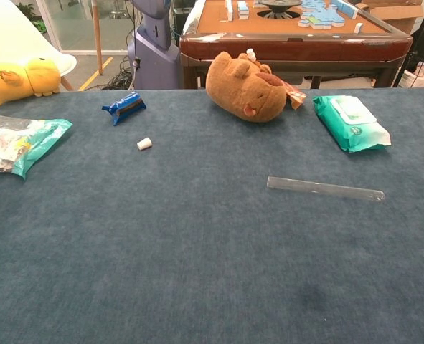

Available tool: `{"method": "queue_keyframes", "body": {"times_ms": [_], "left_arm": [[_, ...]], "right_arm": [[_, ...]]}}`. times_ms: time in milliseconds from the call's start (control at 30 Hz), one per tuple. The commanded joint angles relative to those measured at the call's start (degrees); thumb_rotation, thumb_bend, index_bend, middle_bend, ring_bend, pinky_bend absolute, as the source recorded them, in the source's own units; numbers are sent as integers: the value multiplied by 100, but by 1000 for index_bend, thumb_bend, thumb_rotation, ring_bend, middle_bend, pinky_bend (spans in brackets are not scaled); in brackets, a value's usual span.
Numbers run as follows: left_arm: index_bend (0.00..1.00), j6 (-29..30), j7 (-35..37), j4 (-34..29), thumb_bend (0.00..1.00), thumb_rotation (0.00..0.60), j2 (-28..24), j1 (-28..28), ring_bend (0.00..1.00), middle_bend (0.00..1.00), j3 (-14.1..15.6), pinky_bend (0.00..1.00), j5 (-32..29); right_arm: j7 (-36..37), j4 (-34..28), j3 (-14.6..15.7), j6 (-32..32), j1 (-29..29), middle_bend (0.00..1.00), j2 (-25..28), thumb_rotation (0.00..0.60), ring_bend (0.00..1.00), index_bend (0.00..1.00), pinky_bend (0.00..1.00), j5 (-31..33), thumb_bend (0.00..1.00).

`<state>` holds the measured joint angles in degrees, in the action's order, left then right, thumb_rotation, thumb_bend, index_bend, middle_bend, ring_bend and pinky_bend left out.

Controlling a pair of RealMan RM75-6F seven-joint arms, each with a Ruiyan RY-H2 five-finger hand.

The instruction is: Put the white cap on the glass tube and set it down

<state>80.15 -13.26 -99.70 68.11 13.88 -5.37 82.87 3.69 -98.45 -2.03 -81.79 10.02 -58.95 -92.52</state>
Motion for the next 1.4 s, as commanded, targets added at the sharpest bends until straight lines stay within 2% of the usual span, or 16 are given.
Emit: {"method": "queue_keyframes", "body": {"times_ms": [33, 67, 167, 233, 367, 467, 567, 867, 1000, 1133, 1400], "left_arm": [[169, -599, 65, 103, 382, 600, -2, 549, 500, 454, -297, 457, 4], [172, -805, 55, 152, 382, 600, 19, 737, 520, 470, -385, 491, -17], [183, -1396, 125, 347, 418, 600, 92, 1244, 627, 571, -567, 705, -46], [182, -1976, 267, 489, 501, 600, 99, 1626, 737, 710, -631, 862, -119], [181, -2882, 370, 805, 613, 600, 229, 2256, 882, 849, -767, 997, -423], [183, -3304, 334, 1091, 678, 600, 469, 2636, 960, 928, -835, 1000, -619], [186, -3750, 164, 1339, 693, 600, 662, 2998, 1000, 992, -856, 1000, -888], [163, -4584, -431, 2259, 754, 600, 1374, 3916, 1000, 1000, -876, 1000, -1952], [108, -4735, -851, 2697, 755, 600, 1673, 4268, 1000, 1000, -772, 1000, -2458], [120, -4841, -1194, 3130, 755, 600, 1948, 4572, 1000, 1000, -646, 1000, -3046], [126, -4893, -1561, 3599, 755, 600, 2237, 4868, 1000, 1000, -312, 1000, -3828]], "right_arm": [[-107, -76, -49, -5, 22, 418, 26, 600, 283, 259, 297, 32, 162], [-154, -109, -65, -3, 31, 418, 39, 600, 284, 259, 297, 41, 162], [-271, -176, -114, 8, 56, 418, 59, 600, 284, 259, 297, 90, 162], [-302, -204, -130, 40, 77, 418, 58, 600, 283, 259, 297, 118, 163], [-342, -207, -131, 140, 110, 418, 78, 600, 284, 259, 297, 185, 166], [-363, -199, -149, 164, 111, 418, 65, 600, 284, 259, 297, 269, 167], [-364, -182, -164, 204, 120, 418, 59, 600, 284, 259, 297, 342, 167], [-460, -203, -194, 374, 204, 418, 54, 600, 284, 259, 297, 461, 166], [-498, -232, -193, 437, 233, 418, 54, 600, 284, 259, 297, 492, 167], [-532, -267, -174, 444, 228, 418, 62, 600, 284, 259, 297, 490, 167], [-531, -296, -141, 424, 185, 418, 85, 600, 285, 259, 297, 518, 167]]}}
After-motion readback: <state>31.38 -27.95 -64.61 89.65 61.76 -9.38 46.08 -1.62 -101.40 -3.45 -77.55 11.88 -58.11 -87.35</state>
